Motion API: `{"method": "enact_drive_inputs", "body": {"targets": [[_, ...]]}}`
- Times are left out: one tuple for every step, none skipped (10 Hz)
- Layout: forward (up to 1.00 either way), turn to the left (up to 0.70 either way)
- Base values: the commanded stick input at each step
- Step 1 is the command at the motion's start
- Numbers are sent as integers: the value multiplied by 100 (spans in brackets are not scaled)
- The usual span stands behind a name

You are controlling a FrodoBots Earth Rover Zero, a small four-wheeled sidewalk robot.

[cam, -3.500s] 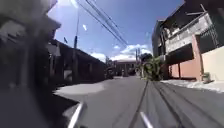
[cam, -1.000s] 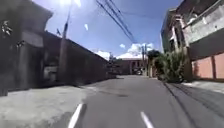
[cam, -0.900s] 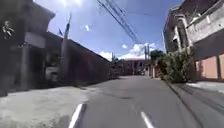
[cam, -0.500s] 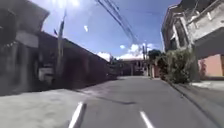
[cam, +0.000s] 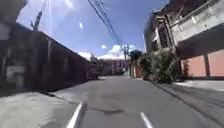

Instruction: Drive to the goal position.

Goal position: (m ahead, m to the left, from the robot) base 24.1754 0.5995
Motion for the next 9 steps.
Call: {"method": "enact_drive_inputs", "body": {"targets": [[100, -40], [100, -40], [100, -40], [100, -35], [100, 12], [100, 12], [100, 14], [100, 23], [100, 1]]}}
